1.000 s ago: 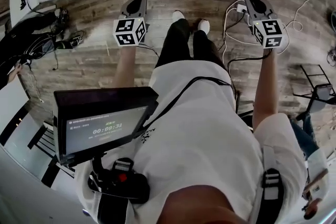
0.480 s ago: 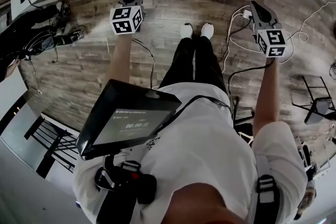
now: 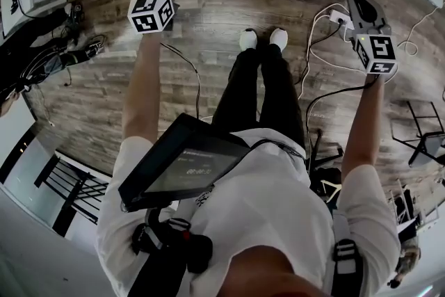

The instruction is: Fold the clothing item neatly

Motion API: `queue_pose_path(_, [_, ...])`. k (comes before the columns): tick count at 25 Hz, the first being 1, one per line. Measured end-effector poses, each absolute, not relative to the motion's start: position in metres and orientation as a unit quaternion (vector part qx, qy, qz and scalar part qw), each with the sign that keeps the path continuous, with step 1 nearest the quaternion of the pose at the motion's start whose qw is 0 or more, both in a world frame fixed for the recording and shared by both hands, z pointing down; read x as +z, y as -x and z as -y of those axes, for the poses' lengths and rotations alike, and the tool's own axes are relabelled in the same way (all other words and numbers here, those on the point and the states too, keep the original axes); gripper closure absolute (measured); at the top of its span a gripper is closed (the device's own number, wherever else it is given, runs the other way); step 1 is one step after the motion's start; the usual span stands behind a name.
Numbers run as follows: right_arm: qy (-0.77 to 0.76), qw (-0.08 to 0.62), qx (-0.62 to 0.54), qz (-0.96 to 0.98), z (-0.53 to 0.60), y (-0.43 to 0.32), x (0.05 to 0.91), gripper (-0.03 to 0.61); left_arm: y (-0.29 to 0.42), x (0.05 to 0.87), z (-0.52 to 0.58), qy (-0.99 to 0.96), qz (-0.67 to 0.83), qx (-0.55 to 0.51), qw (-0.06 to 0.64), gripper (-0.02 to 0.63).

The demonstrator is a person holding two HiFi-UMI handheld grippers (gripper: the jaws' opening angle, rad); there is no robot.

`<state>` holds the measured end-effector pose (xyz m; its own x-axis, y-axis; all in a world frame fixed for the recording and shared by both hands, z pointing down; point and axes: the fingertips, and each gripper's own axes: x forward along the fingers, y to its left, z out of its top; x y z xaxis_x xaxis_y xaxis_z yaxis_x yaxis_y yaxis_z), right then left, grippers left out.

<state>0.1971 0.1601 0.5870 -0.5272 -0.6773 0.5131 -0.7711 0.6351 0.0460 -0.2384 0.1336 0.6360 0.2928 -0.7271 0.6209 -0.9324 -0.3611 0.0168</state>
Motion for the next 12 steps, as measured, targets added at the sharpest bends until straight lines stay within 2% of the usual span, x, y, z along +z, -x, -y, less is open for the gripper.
queue_pose_path(1, [-0.42, 0.251, 0.091, 0.867, -0.158, -0.2, 0.593, 0.574, 0.24, 0.642, -0.133, -0.783, 0.528, 0.264, 0.194, 0.574])
queue_pose_path(3, [-0.427, 0.25, 0.091, 0.864, -0.158, -0.208, 0.608, 0.574, 0.245, 0.658, -0.132, -0.786, 0.523, 0.266, 0.193, 0.56])
queue_pose_path(7, [-0.432, 0.261, 0.089, 0.859, -0.159, -0.222, 0.645, 0.574, 0.255, 0.692, -0.124, -0.791, 0.516, 0.268, 0.191, 0.449])
queue_pose_path(12, [-0.433, 0.272, 0.088, 0.855, -0.157, -0.233, 0.691, 0.571, 0.275, 0.742, -0.112, -0.791, 0.496, 0.305, 0.186, 0.372])
